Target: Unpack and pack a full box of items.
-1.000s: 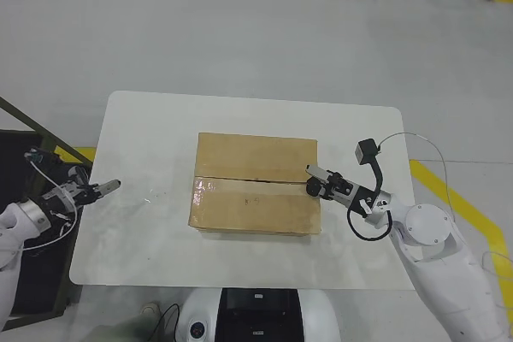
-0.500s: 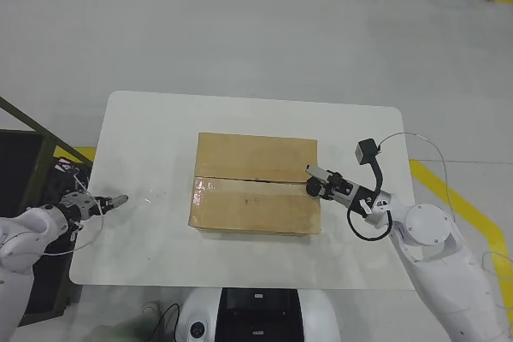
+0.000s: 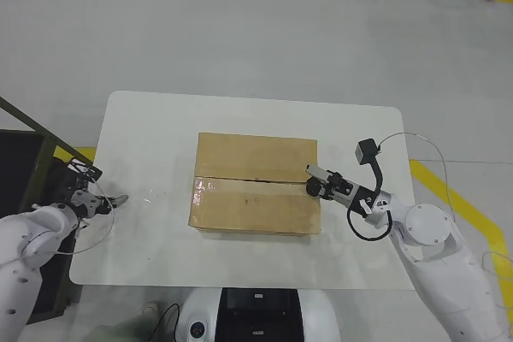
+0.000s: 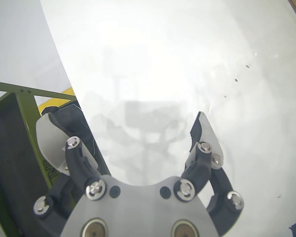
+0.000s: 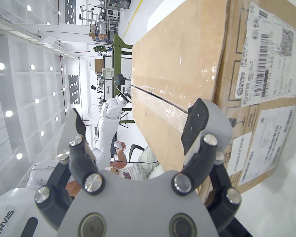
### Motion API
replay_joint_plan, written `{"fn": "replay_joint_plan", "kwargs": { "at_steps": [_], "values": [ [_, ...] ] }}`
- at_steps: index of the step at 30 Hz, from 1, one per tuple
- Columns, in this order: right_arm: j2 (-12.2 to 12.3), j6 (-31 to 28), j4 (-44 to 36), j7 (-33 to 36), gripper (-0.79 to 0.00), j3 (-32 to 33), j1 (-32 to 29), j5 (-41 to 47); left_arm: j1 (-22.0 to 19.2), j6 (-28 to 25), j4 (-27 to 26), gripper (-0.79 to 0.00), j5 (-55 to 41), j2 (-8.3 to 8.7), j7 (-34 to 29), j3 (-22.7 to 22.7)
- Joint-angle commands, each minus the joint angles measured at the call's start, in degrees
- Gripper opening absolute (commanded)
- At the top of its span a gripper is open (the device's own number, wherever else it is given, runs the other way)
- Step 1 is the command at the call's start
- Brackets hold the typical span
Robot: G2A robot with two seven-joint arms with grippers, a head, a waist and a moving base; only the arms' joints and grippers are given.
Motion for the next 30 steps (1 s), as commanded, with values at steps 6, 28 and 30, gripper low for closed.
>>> {"fn": "replay_joint_plan", "kwargs": {
  "at_steps": [6, 28, 30],
  "values": [
    [0.0, 0.0, 0.0, 0.0, 0.0, 0.0, 0.0, 0.0, -0.5, -0.5, -0.6, 0.0, 1.8, -0.13, -0.3, 1.2],
    [0.0, 0.0, 0.0, 0.0, 0.0, 0.0, 0.0, 0.0, -1.9, 2.3, 0.4, 0.0, 8.3, -0.74, -0.6, 3.4],
    [0.0, 0.0, 0.0, 0.0, 0.0, 0.0, 0.0, 0.0, -2.0, 2.4, 0.3, 0.0, 8.8, -0.78, -0.8, 3.5]
  ]
}}
